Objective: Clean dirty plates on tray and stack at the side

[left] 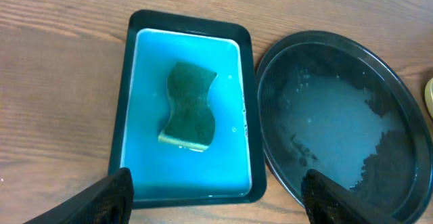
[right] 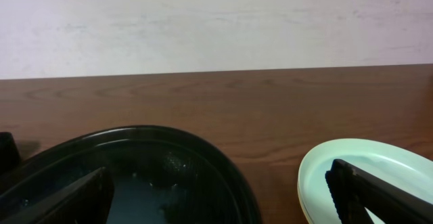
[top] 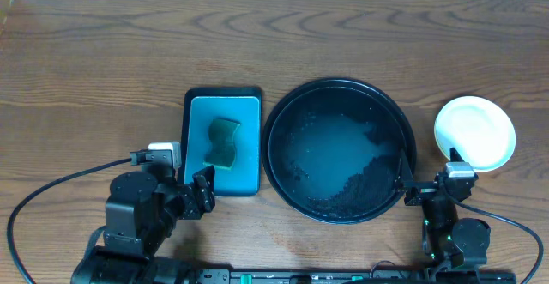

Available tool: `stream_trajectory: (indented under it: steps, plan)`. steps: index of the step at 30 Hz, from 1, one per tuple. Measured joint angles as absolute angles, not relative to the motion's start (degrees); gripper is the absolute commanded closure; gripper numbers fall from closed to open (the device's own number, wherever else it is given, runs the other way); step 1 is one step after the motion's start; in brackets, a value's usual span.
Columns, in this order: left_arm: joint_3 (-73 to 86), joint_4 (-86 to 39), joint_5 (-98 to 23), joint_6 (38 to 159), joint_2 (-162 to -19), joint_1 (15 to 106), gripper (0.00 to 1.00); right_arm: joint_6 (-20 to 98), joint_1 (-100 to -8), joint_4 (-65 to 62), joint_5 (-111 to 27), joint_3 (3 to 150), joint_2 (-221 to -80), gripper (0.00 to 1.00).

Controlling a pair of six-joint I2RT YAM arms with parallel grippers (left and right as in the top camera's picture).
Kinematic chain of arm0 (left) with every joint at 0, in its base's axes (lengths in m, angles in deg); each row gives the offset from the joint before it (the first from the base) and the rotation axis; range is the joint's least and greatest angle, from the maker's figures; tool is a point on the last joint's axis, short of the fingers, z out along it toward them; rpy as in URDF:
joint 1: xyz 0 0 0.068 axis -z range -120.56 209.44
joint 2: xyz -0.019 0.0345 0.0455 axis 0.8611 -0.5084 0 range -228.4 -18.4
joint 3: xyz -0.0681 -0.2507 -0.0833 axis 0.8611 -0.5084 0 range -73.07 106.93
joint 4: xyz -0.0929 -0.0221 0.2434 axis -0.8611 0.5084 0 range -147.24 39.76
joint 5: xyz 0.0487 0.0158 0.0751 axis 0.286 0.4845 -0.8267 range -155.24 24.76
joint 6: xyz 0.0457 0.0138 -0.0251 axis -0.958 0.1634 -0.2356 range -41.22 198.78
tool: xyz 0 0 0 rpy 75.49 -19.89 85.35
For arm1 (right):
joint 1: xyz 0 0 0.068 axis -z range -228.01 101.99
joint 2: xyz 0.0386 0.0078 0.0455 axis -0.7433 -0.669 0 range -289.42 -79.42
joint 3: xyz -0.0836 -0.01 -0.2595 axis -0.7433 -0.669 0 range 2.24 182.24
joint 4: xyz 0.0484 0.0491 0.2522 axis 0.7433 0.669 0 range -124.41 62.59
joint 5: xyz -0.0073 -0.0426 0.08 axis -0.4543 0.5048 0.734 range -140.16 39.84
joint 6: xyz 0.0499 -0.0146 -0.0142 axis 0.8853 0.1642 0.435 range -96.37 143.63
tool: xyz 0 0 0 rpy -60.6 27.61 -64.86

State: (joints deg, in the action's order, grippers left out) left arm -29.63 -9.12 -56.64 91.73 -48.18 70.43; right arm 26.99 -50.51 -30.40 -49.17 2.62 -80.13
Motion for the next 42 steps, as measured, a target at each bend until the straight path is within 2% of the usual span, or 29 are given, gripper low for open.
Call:
stream_trajectory:
  steps: [7, 14, 24, 30, 35, 42]
  plan:
    - [-34.38, -14.28, -57.47, 88.78, -42.78, 69.12, 0.20, 26.99, -50.51, -30.40, -49.17, 2.62, -80.13, 0.01]
    - [-46.55, -25.32, -58.08, 87.38, -32.99, 67.34, 0.20, 26.99, -50.51, -30.40, -49.19, 2.62, -80.11, 0.01]
    - [-65.39, -51.26, -58.10, 84.65, -21.51, 67.37, 0.20, 26.97, -50.51, -30.40, -49.19, 2.62, -80.11, 0.01]
    - [-71.23, -62.01, -58.12, 79.80, -19.13, 67.37, 0.20, 26.97, -50.51, -30.37, -49.19, 2.62, -80.11, 0.01]
    - [-72.49, -62.82, -58.12, 74.77, -19.07, 67.37, 0.20, 26.97, -50.54, -30.40, -49.19, 2.62, -80.11, 0.01]
    - [-72.45, -56.61, -58.56, 71.14, -19.00, 67.37, 0.20, 26.97, -50.51, -30.37, -49.19, 2.62, -80.11, 0.01]
